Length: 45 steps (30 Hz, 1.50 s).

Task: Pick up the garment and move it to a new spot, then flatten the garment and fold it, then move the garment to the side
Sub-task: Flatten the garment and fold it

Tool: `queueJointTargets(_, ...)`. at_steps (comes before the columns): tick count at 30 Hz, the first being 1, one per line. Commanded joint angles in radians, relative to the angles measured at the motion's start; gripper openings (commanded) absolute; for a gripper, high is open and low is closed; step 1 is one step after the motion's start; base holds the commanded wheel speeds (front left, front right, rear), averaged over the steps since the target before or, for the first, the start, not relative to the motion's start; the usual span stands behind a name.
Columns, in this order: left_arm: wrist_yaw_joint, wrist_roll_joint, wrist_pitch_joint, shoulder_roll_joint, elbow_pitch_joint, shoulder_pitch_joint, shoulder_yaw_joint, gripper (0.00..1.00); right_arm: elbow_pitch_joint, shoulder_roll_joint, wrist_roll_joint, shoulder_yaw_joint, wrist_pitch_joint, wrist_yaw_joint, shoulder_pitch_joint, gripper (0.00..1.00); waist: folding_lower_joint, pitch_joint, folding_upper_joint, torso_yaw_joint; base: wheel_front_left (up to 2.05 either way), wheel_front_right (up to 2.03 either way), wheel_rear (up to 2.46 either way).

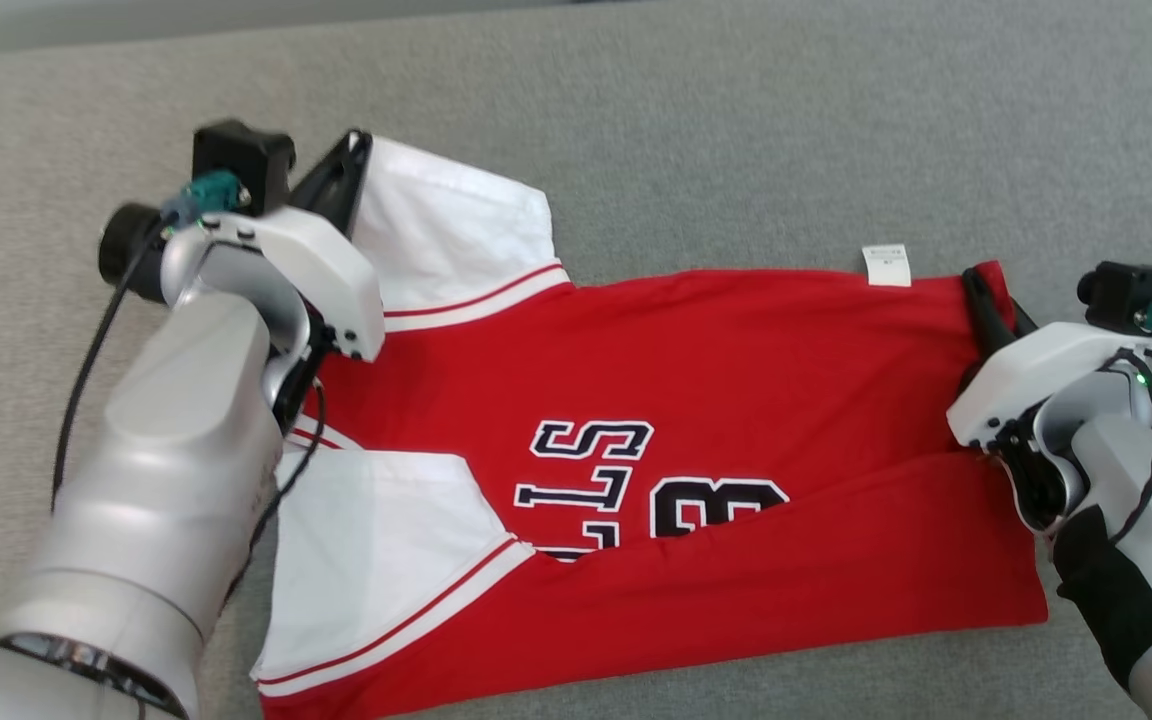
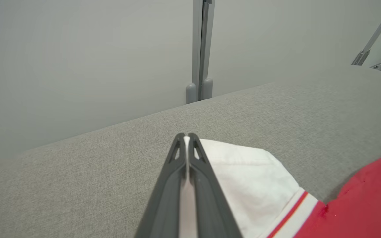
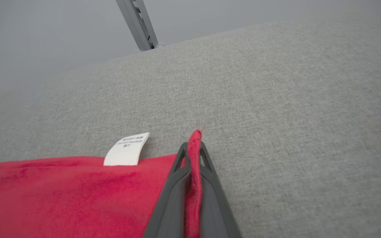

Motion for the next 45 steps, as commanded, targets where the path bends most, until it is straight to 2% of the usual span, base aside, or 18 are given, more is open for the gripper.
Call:
queueJointTargets(1,-0.001,-0.008,-0.009,0.002,-0.019,0.043,0.005,0.00,0.011,-0.011,0.011,-0.004,-0.012,0.000,0.021,0.00,0.0000,-0.061,0.0000,0.035,0.00,0.00,0.00)
queueJointTargets(4,0.004,-0.010,-0.012,-0.004,-0.070,0.109,0.017,0.00,0.026,-0.019,0.014,-0.010,-0.021,0.000,0.045,0.00,0.0000,-0.104,0.0000,0.054,0.00,0.00,0.00)
queueJointTargets(13,0.054,0.021,-0.011,-0.001,-0.275,0.368,0.063,0.00,0.013,-0.058,-0.035,-0.042,-0.027,0.000,0.100,0.00,0.0000,-0.184,0.0000,0.098,0.00,0.00,0.00)
queueJointTargets(22,0.072,0.033,-0.011,0.007,-0.405,0.573,0.100,0.00,0.017,-0.049,-0.110,-0.118,-0.027,0.000,0.172,0.00,0.0000,-0.241,0.0000,0.130,0.00,0.00,0.00)
queueJointTargets(34,0.076,0.014,-0.011,0.009,-0.480,0.781,0.124,0.00,-0.048,-0.060,-0.201,-0.199,-0.027,0.000,0.286,0.00,0.0000,-0.279,0.0000,0.145,0.00,0.00,0.00)
queueJointTargets(45,0.069,0.004,-0.011,0.001,-0.490,0.829,0.144,0.00,-0.155,-0.065,-0.292,-0.238,-0.027,0.000,0.410,0.00,0.0000,-0.277,0.0000,0.150,0.00,0.00,0.00)
